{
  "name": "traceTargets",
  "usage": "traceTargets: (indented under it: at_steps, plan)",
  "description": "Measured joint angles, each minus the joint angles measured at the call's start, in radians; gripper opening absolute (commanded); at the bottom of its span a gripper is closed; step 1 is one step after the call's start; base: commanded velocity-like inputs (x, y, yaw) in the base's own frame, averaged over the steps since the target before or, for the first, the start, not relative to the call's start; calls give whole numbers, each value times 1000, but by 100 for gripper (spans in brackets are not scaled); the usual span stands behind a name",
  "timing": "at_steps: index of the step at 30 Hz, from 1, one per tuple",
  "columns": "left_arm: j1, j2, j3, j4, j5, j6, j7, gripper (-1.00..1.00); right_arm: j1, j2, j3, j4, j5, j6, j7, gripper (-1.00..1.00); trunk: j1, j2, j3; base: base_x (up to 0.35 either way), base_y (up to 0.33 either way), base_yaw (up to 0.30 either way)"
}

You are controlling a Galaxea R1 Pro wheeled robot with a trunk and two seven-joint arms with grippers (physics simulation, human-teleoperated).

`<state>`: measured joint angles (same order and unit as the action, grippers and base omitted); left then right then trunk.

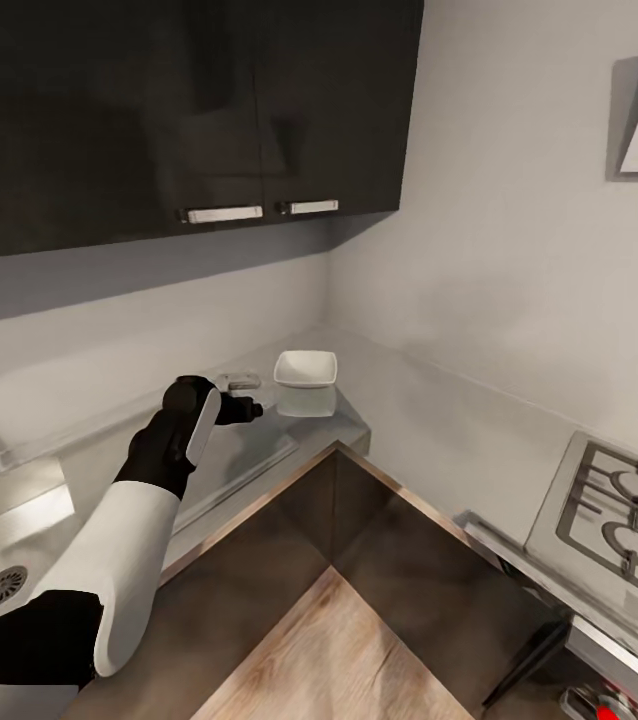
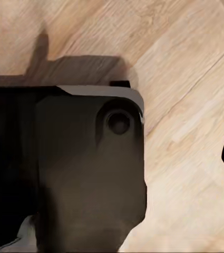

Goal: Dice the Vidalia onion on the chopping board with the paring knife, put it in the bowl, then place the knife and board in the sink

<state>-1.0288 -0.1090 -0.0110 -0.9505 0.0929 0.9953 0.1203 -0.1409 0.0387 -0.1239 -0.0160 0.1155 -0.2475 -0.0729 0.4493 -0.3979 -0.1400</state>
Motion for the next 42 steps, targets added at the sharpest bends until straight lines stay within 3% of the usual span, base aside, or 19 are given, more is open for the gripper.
traceTargets:
  at_steps: [4,9,19,27,36,42]
  plan:
    - [0,0,0,1,0,0,0,100,39,7,0,0,0,135,42,100,0,0,0,2,-2,0]
    - [0,0,0,-1,0,0,1,100,48,3,-2,-4,1,208,49,100,0,0,0,0,0,0]
    - [0,0,0,0,0,0,2,100,50,0,-5,-8,1,220,39,100,0,0,0,64,1,0]
    - [0,0,-3,-4,0,0,2,100,50,-7,-4,-6,0,224,-103,100,0,0,0,164,57,0]
    - [0,-1,-6,-7,0,0,2,100,50,-2,-2,-6,-1,223,-117,100,0,0,0,39,9,0]
    - [0,-2,-29,-7,0,0,2,100,50,-2,-1,-6,0,224,-117,100,0,0,0,188,0,0]
